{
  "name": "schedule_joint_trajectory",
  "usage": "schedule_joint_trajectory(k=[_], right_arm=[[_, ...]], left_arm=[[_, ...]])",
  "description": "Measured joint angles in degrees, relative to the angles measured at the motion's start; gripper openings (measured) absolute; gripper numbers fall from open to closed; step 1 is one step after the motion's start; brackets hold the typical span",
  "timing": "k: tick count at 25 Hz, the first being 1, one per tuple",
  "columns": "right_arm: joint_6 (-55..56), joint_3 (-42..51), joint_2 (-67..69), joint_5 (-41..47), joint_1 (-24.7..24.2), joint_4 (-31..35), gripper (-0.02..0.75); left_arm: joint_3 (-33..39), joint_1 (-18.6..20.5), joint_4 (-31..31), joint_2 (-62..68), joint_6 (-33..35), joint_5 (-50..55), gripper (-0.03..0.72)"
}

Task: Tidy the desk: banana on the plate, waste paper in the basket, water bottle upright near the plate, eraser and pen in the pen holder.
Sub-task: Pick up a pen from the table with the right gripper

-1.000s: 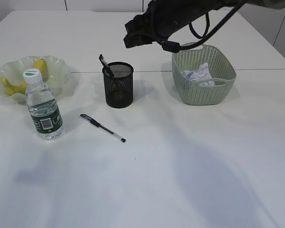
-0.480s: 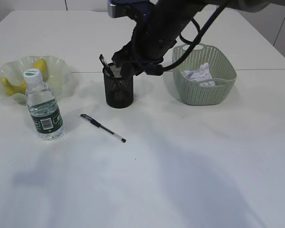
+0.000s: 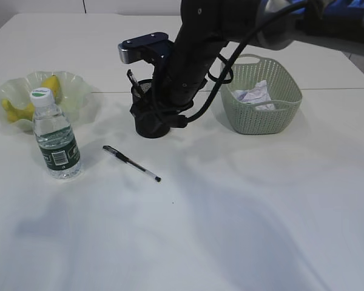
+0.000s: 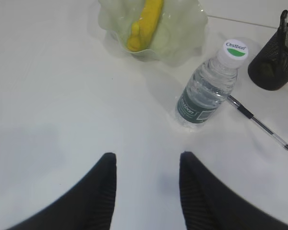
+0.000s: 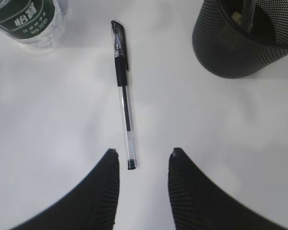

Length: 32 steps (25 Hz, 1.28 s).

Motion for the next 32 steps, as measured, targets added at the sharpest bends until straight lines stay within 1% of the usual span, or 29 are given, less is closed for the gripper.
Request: schedule_joint_trajectory(k=[6,19,27,32], right_arm=[[0.8,-3.4,4.4,0.4,0.5,0.5,0.263],[1.6,-4.0,9.5,2.7,0.5,1.6,0.263],[1.6,-4.0,10.0,3.1,0.6,1.6,0.263],[1.7,-4.1,10.2,3.3,2.6,0.6,0.263]], left_arm=[[0.0,0.0,0.0,0.0,0.0,0.0,0.308],[0.0,0.0,0.1,0.0,0.0,0.0,0.307],[0.0,0.0,0.1,0.0,0.0,0.0,0.307],[0.0,0.0,0.1,0.0,0.0,0.0,0.307]])
